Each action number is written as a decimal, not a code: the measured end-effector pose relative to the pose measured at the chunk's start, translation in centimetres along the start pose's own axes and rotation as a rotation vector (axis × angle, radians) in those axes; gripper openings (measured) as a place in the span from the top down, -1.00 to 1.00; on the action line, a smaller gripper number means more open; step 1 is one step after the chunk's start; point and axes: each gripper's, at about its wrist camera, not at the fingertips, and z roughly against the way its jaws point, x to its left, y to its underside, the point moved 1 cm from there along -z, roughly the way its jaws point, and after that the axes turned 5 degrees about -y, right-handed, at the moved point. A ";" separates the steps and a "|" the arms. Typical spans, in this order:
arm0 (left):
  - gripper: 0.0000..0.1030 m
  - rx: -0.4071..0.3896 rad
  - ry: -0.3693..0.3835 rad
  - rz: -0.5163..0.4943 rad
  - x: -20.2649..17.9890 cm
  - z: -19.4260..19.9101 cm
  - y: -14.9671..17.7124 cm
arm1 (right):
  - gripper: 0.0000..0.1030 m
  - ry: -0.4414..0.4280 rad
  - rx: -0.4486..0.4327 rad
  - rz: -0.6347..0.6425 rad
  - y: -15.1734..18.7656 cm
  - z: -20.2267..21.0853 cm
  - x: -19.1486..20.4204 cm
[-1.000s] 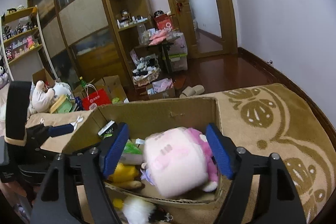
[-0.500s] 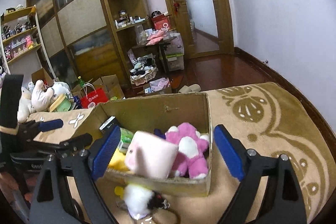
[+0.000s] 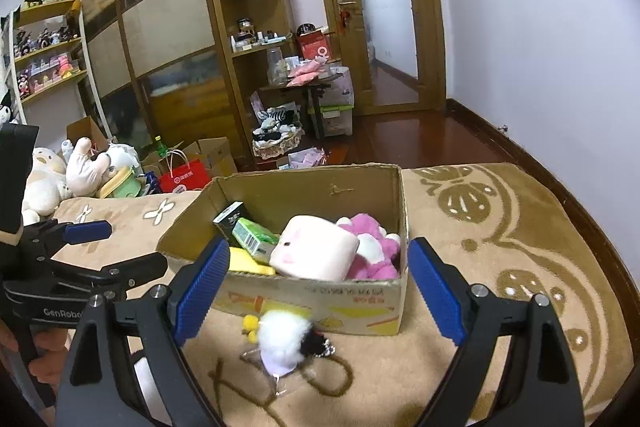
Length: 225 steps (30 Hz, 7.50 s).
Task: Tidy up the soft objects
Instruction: 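Withdraw both grippers from the box toward the white fluffy chick, then grasp the white fluffy chick with the right gripper while the left grasps the clear plastic bag, then lift the chick and plastic bag over the box and release both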
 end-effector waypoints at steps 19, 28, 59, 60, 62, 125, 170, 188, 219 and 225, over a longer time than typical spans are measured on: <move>-0.94 0.082 0.001 0.017 0.0 -0.9 2.3 | -0.84 0.009 0.052 -0.013 1.8 -0.2 0.3; -0.94 0.163 0.030 0.042 -0.5 -4.1 3.2 | -0.84 0.036 0.129 -0.044 2.7 -3.2 -0.2; -0.94 0.235 0.116 -0.004 -2.8 -9.3 4.9 | -0.84 0.011 0.307 -0.137 4.9 -8.9 -1.9; -0.94 0.236 0.120 -0.010 -2.9 -9.4 5.0 | -0.84 0.014 0.315 -0.138 5.0 -9.1 -1.9; -0.94 0.237 0.130 -0.019 -3.2 -9.6 5.1 | -0.84 0.034 0.328 -0.136 5.2 -9.4 -1.8; -0.49 0.185 0.279 -0.204 -10.4 -11.5 7.5 | 0.24 0.004 0.454 -0.307 9.9 -9.5 -4.2; -0.46 -0.010 0.081 -0.101 -4.0 -0.2 6.6 | 0.29 -0.021 0.197 -0.298 6.1 -1.3 -4.2; -0.46 -0.265 0.007 -0.036 -0.5 4.4 1.7 | 0.29 -0.081 0.000 -0.187 0.3 1.5 -2.9; -0.47 -0.255 0.102 0.014 0.7 -4.3 -3.9 | 0.27 -0.107 -0.020 -0.081 -4.0 -6.5 -2.2; -0.50 -0.203 0.120 0.000 0.2 -6.1 -3.5 | 0.26 -0.058 0.047 -0.041 -2.5 -8.6 -1.9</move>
